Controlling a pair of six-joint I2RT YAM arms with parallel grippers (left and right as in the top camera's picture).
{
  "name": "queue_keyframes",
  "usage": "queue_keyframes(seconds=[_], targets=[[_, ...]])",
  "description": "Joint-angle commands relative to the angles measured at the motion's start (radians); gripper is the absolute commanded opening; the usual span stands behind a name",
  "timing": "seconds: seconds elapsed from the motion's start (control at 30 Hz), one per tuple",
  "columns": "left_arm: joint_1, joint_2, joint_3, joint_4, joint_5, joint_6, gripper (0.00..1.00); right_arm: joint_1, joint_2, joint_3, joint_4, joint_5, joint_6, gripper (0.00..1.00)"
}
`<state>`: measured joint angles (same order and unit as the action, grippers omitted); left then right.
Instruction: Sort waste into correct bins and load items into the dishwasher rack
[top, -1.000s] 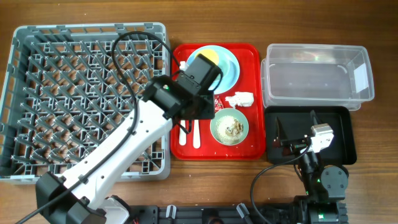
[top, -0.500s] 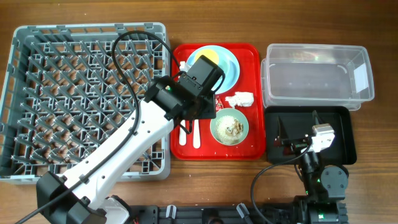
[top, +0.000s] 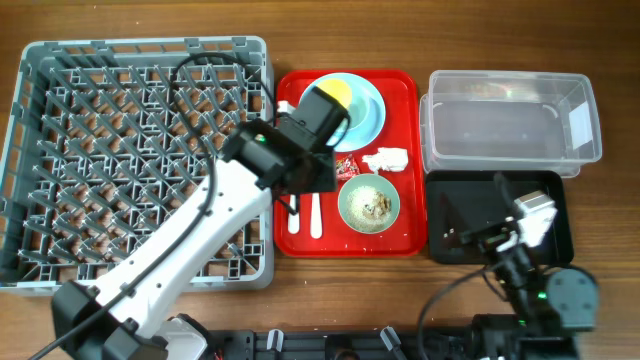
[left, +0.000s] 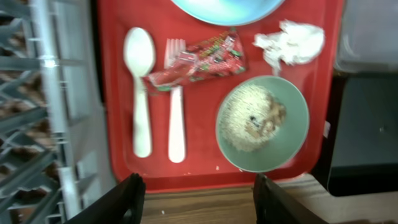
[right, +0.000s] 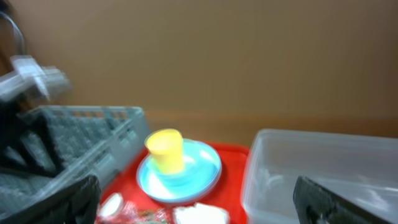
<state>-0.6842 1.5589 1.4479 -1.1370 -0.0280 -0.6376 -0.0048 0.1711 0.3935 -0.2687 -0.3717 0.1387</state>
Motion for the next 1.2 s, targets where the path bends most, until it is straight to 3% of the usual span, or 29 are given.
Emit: queue_keyframes(seconds=[0.0, 0.17, 0.27, 0.3, 0.37, 0.43, 0.63, 0.77, 0.8, 0.83, 0.93, 1.17], targets=[[0.096, -0.090, -0.008, -0.034, 0.000, 0.005, 0.62, 0.000, 0.237, 0.296, -0.181, -0.094, -0.013, 1.00], [0.295, -0.188, -0.008, -0.138, -0.017, 0.005, 0.64, 0.000, 0.612, 0.689, -0.489, -0.109, 0.013, 1.00], [0.495, -0.267, -0.008, -0.258, -0.091, 0.005, 0.70, 0.000, 0.784, 0.787, -0.505, -0.306, 0.239, 1.00], [0.551, -0.284, -0.008, -0.285, -0.096, 0.005, 0.75, 0.007, 0.828, 0.783, -0.499, -0.455, 0.225, 1.00], [0.630, -0.306, -0.008, -0.311, -0.095, 0.005, 0.98, 0.044, 0.899, 0.779, -0.502, -0.531, 0.190, 1.00], [0.696, -0.319, -0.008, -0.325, -0.095, 0.004, 1.00, 0.113, 0.972, 0.778, -0.539, -0.478, 0.178, 1.00], [0.740, -0.319, -0.008, -0.340, -0.093, 0.004, 1.00, 0.463, 1.136, 0.778, -0.539, 0.017, 0.255, 1.00], [0.740, -0.319, -0.008, -0.338, -0.093, 0.004, 1.00, 0.583, 1.188, 0.778, -0.473, 0.058, 0.237, 1.00], [0.740, -0.319, -0.008, -0.338, -0.093, 0.004, 1.00, 0.596, 1.207, 0.778, -0.453, 0.058, 0.245, 0.91], [0.740, -0.319, -0.008, -0.338, -0.093, 0.004, 1.00, 0.608, 1.232, 0.778, -0.426, 0.061, 0.253, 0.72], [0.740, -0.319, -0.008, -0.338, -0.093, 0.004, 1.00, 0.634, 1.320, 0.778, -0.338, 0.064, 0.277, 0.36], [0.740, -0.319, -0.008, -0.338, -0.093, 0.004, 1.00, 0.702, 1.568, 0.778, -0.172, 0.135, 0.721, 0.39]])
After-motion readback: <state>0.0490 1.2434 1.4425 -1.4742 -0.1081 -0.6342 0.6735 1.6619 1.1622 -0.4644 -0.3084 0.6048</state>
